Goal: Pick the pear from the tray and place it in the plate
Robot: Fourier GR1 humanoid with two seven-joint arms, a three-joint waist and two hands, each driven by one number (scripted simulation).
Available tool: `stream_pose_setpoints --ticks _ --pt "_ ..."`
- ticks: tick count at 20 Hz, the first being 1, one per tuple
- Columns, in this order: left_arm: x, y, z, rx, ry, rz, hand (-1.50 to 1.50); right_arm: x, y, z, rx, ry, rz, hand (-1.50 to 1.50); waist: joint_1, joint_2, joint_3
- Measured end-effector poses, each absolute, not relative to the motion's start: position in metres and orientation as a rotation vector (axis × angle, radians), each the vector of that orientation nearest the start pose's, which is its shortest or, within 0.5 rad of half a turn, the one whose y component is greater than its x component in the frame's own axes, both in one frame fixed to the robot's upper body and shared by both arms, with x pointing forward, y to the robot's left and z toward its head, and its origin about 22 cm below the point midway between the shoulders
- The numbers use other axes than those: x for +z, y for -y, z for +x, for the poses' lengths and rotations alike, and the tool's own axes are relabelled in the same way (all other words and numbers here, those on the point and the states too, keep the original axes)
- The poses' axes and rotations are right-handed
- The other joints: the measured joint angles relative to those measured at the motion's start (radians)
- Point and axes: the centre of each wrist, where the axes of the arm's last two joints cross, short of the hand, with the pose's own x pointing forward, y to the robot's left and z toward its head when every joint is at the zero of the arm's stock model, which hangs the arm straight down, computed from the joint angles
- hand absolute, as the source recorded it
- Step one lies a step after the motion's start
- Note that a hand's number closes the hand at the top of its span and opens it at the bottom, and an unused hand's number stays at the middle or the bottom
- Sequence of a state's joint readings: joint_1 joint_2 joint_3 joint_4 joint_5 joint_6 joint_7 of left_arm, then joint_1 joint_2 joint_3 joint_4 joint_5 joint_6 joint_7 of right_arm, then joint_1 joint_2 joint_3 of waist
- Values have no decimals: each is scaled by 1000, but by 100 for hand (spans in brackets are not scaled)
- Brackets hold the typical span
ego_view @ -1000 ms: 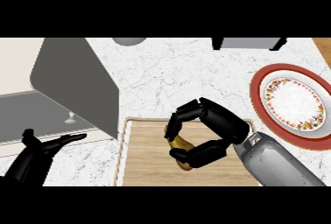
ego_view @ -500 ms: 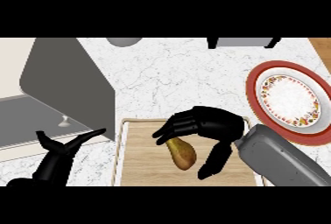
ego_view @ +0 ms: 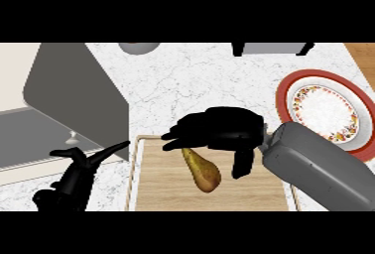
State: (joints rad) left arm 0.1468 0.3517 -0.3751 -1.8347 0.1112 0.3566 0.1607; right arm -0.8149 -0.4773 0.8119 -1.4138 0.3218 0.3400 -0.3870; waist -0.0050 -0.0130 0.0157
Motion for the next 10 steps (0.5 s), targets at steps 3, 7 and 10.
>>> stream_pose_setpoints --ticks 3,7,10 --pt "31 -217 189 -118 1465 115 0 126 99 322 -2806 -2216 -238 -150 2 -1 -1" --pt "31 -217 190 -117 1460 119 0 118 88 317 -2944 -2022 -167 -150 0 -2 -1" --pt "31 -217 190 -113 1455 121 0 117 82 315 -3000 -1945 -121 -150 0 -3 0"
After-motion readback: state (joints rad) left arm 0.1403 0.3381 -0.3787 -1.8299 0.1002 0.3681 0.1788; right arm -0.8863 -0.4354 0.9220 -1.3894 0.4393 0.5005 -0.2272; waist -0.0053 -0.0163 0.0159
